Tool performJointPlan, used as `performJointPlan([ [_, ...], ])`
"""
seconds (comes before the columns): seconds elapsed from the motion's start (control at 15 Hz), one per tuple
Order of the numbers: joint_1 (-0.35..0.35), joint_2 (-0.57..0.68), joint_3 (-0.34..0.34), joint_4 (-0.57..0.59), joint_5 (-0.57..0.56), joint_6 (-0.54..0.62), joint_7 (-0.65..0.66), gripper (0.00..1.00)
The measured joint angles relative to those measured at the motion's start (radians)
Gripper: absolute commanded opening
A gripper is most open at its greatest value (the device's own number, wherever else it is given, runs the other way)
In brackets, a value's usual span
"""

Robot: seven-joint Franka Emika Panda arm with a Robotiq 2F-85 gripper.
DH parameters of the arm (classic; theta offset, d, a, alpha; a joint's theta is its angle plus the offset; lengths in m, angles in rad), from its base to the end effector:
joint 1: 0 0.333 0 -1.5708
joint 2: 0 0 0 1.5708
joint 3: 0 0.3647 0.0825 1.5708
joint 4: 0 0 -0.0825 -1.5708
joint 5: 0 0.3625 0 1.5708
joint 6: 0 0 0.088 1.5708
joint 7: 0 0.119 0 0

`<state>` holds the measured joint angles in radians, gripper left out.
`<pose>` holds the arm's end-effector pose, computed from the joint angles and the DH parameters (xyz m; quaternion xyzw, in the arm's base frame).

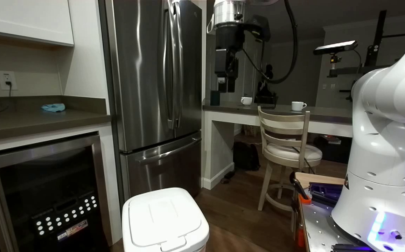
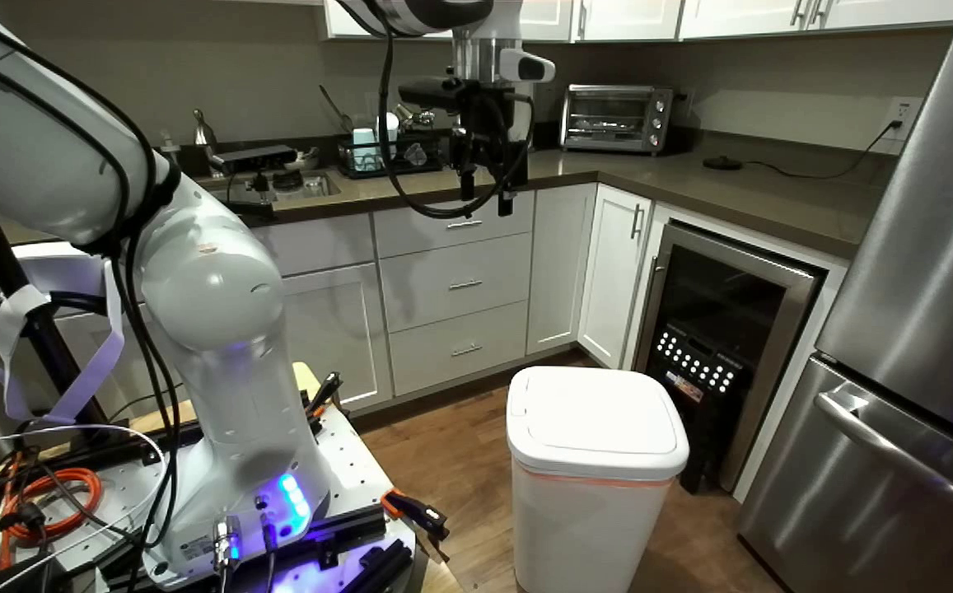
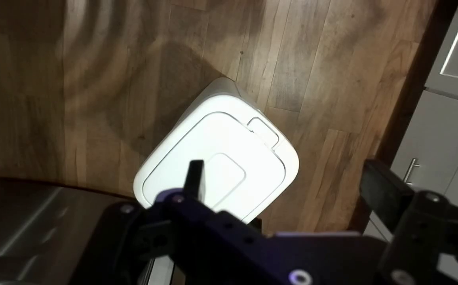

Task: Press the button to open the bin

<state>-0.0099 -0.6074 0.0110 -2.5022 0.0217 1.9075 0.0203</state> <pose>0.3190 0.0027 0.5245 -0.9999 0.0141 -0.0063 0.0072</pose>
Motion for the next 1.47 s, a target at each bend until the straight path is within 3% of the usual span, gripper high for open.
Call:
performJointPlan([
  [1.0, 0.000, 0.015, -0.001, -0.007, 0.000, 0.016, 0.000, 1.00],
  [1.2, -0.001, 0.114, -0.005, -0.069, 0.000, 0.159, 0.000, 1.00],
  [1.47, 0.000, 0.351, -0.006, -0.132, 0.000, 0.455, -0.003, 1.00],
])
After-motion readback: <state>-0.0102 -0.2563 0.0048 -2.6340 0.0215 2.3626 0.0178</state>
